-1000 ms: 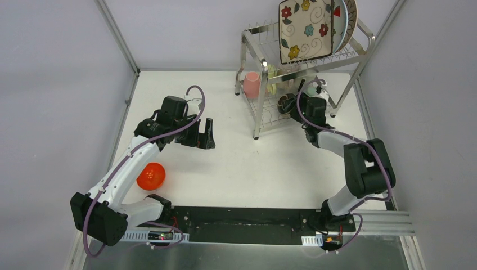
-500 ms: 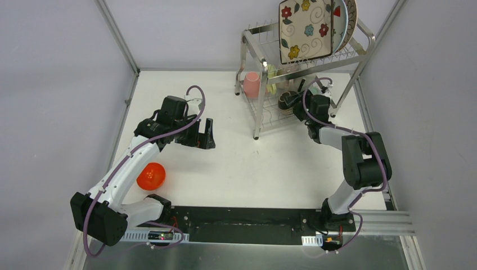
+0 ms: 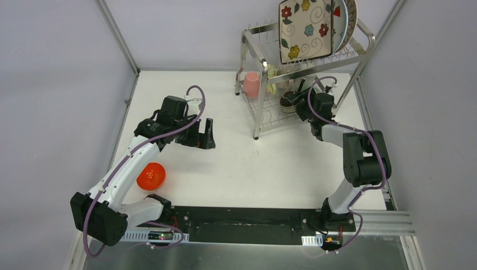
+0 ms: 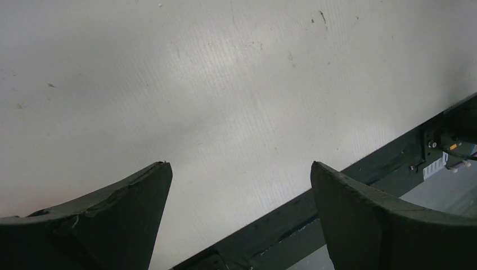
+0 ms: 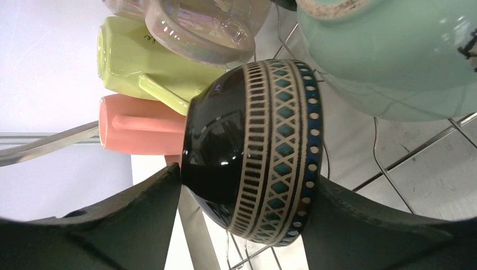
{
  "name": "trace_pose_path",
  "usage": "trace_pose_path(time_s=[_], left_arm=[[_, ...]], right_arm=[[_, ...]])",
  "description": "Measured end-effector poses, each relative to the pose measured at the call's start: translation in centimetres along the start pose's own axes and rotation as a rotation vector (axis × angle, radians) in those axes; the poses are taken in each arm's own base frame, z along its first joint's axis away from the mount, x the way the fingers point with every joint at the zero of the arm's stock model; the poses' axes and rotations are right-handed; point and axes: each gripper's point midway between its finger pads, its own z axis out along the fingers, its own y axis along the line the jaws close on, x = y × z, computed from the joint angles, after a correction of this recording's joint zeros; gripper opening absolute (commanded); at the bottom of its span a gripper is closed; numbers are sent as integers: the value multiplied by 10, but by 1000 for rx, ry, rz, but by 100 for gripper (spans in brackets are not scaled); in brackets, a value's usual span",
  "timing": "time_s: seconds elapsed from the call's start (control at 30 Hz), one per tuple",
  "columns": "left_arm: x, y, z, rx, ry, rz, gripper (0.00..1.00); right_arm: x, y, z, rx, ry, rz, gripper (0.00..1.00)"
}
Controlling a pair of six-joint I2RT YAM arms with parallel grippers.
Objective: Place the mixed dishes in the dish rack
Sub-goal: Turn the bowl upside down on the dish rack.
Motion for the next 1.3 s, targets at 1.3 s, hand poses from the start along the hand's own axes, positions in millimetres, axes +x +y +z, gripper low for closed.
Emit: trace_pose_path(time_s=[1.3], left_arm=[[1, -3, 0, 18, 5, 0, 99]], right_arm=[[-11, -23, -44, 260, 68, -125, 65]])
